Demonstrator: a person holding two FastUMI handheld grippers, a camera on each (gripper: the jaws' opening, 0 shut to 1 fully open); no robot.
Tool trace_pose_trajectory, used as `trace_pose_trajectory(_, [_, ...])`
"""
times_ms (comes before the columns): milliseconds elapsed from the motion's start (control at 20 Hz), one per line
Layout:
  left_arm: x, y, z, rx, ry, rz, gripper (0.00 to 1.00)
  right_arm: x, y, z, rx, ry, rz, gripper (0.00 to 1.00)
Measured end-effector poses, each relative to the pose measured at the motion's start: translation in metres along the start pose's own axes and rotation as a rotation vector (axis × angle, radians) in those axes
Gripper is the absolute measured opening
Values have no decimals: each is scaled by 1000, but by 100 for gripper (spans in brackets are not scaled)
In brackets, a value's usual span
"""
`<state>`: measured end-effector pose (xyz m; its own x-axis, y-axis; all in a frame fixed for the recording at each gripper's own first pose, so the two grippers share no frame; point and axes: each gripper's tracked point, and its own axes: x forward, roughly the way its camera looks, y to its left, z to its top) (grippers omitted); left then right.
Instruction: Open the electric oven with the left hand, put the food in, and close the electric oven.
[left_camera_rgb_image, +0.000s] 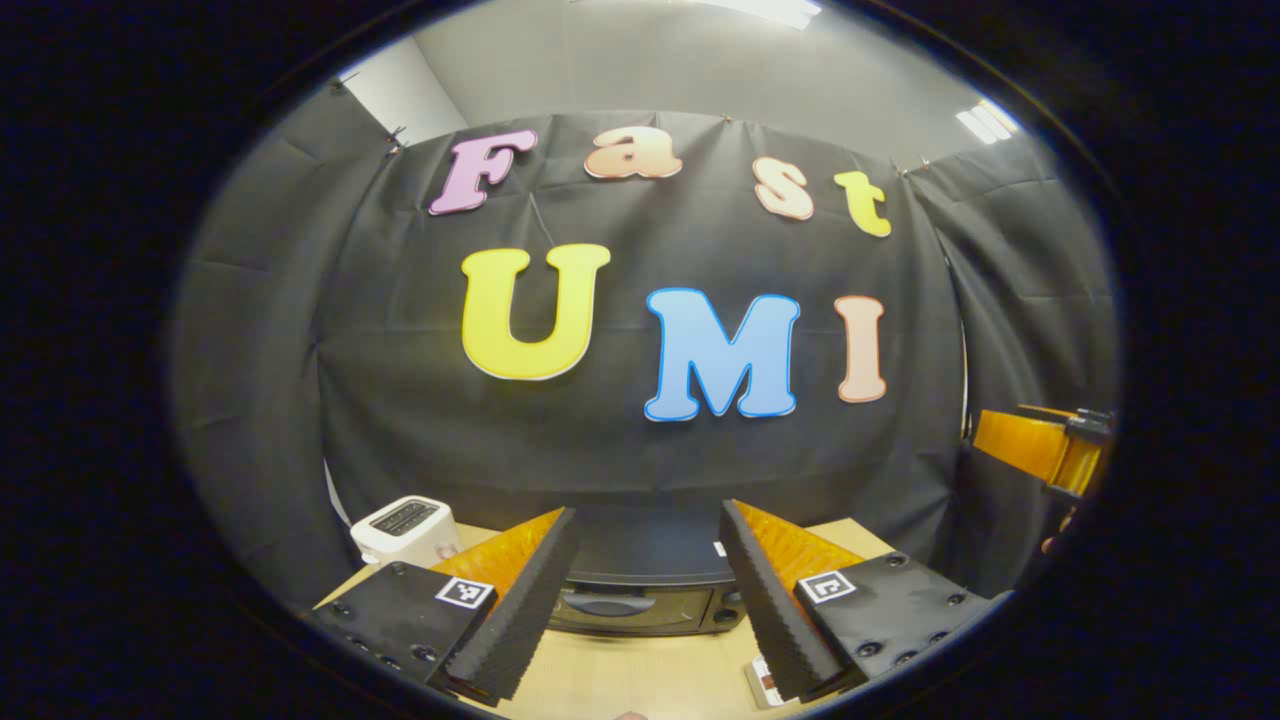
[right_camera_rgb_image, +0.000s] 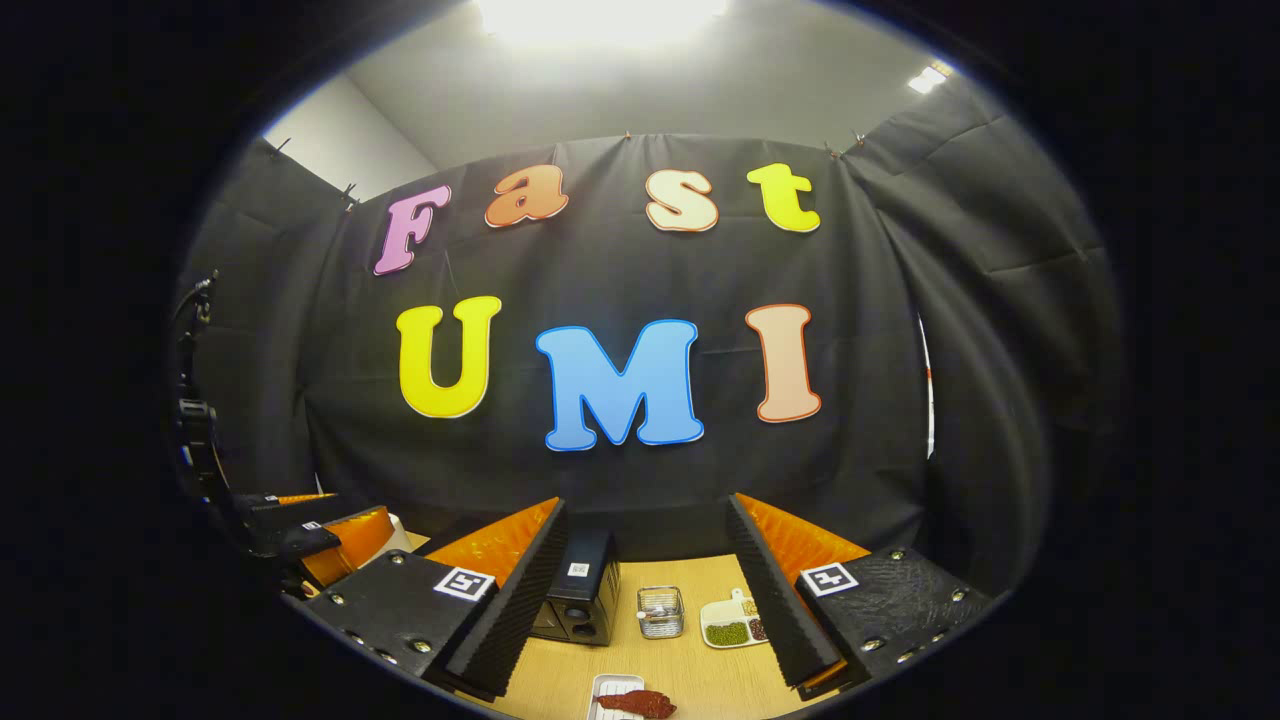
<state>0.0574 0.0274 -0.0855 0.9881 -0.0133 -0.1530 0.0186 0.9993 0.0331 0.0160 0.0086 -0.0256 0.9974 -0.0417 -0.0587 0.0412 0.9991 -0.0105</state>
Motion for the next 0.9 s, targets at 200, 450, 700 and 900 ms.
trace_pose_trajectory(200, [37,9,-51,5,116,-3,92,3,-4,-9,-7,25,-20,96])
trace_pose_trajectory(450, [86,20,-112,10,238,-15,99,2,-14,-16,-13,36,-58,95])
trace_pose_trajectory(700, [122,32,-159,30,326,-11,95,2,-23,-25,-25,69,-99,96])
trace_pose_trajectory(900, [146,38,-187,28,374,-6,99,-2,-28,-28,-44,86,-122,95])
